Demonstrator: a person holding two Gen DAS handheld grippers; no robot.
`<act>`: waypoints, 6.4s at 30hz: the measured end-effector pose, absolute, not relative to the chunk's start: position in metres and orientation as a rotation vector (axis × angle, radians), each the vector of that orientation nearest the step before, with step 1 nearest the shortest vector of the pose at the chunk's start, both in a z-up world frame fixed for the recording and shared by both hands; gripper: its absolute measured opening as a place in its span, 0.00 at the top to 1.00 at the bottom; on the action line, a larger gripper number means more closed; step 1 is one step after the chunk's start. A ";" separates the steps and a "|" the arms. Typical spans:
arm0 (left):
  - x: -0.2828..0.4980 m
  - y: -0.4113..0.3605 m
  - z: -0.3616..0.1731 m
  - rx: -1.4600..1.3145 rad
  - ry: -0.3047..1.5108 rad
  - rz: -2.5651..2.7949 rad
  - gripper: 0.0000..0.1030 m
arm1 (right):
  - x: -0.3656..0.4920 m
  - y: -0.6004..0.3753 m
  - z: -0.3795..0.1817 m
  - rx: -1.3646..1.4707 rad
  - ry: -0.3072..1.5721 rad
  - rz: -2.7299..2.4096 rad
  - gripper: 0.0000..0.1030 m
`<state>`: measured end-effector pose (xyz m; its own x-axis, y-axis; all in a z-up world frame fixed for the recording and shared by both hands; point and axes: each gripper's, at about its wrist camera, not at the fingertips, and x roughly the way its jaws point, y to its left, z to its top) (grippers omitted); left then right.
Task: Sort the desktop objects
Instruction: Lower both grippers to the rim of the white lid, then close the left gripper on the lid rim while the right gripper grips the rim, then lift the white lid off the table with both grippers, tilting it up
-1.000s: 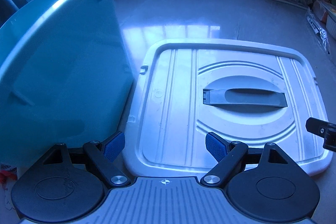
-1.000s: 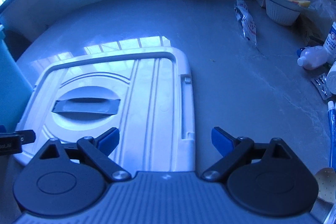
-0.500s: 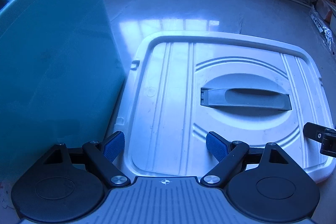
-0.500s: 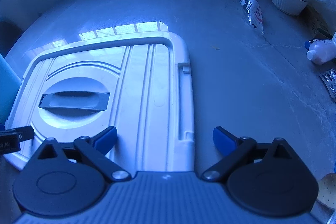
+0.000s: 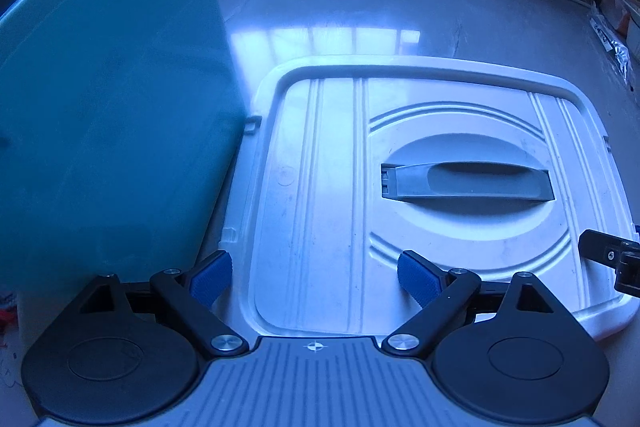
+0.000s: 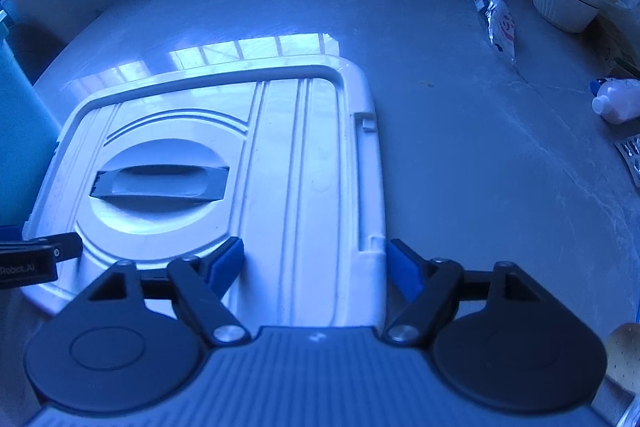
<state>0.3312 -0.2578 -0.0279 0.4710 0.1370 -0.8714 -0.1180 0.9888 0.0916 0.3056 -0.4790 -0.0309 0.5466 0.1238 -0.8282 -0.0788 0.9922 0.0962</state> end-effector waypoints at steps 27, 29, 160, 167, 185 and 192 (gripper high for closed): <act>0.255 -0.261 -0.015 0.017 1.057 0.190 0.10 | 0.242 -0.480 -0.034 0.019 1.008 0.186 0.24; 0.251 -0.259 -0.015 0.021 1.056 0.183 0.10 | 0.238 -0.479 -0.036 0.021 1.009 0.180 0.24; 0.257 -0.100 -0.051 -0.795 1.012 0.145 0.53 | 0.163 -0.557 -0.064 0.812 1.123 0.246 0.56; 0.228 -0.099 -0.072 -0.965 0.945 0.133 0.52 | 0.162 -0.553 -0.072 0.830 1.139 0.253 0.55; 0.193 -0.106 0.011 -0.781 0.770 0.124 0.59 | 0.154 -0.545 -0.020 0.693 0.986 0.364 0.55; 0.192 -0.105 0.032 -0.789 0.719 0.120 0.59 | 0.149 -0.543 -0.002 0.667 0.945 0.389 0.55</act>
<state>0.1923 -0.1054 0.0324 0.7588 -0.1593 -0.6315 -0.3555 0.7112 -0.6065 0.1485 -0.5427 -0.0022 0.5391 0.5775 -0.6131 -0.0215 0.7372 0.6754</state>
